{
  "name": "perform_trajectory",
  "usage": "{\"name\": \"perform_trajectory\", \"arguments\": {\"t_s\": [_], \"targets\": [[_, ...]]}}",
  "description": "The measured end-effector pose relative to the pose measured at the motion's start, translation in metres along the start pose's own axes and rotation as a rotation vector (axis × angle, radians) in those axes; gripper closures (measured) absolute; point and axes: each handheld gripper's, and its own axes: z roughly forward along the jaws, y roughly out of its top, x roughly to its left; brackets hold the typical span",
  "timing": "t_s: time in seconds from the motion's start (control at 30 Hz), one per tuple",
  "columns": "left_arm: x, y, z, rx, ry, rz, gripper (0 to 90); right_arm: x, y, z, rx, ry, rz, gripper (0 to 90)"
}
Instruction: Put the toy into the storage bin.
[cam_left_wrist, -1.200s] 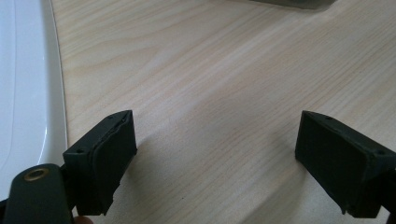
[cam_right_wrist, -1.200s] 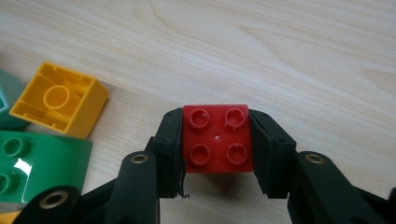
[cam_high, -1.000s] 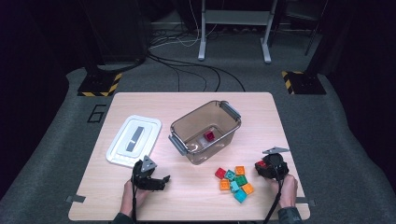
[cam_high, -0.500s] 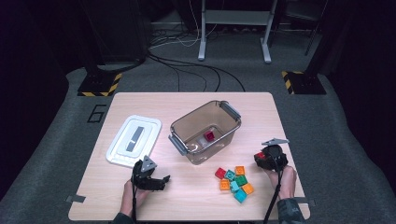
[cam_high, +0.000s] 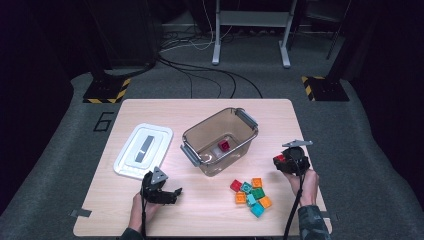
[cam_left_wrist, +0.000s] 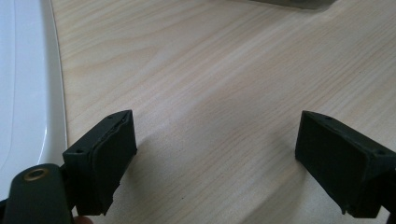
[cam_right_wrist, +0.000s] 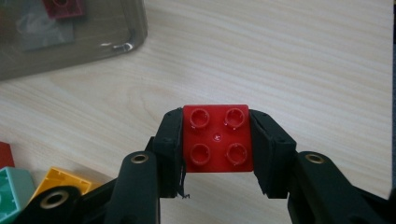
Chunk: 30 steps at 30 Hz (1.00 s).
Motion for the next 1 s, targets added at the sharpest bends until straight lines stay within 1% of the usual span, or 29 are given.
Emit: {"name": "perform_trajectory", "arguments": {"t_s": [0.03, 0.17, 0.2, 0.23, 0.6, 0.67, 1.0], "targets": [[0.000, 0.000, 0.000, 0.001, 0.000, -0.001, 12.1, 0.000, 0.002, -0.001, -0.011, -0.007, -0.003, 58.0], [0.000, 0.000, 0.000, 0.000, 0.000, 0.000, 12.2, -0.002, 0.012, -0.006, -0.018, -0.010, -0.010, 58.0], [0.000, 0.000, 0.000, 0.000, 0.000, -0.001, 12.1, -0.002, 0.014, -0.007, -0.026, -0.018, -0.013, 58.0], [0.000, 0.000, 0.000, -0.007, 0.000, -0.003, 12.2, -0.002, 0.017, -0.008, -0.024, -0.014, -0.010, 58.0], [0.000, 0.000, 0.000, -0.007, 0.001, -0.005, 12.2, -0.004, 0.037, -0.015, -0.054, -0.029, -0.030, 58.0], [0.000, 0.000, 0.000, -0.007, 0.000, -0.004, 12.2, -0.004, 0.041, -0.017, -0.052, -0.029, -0.030, 58.0], [0.000, 0.000, 0.000, -0.007, 0.001, -0.005, 12.2, -0.004, 0.062, -0.025, -0.086, -0.039, -0.047, 58.0]]}}
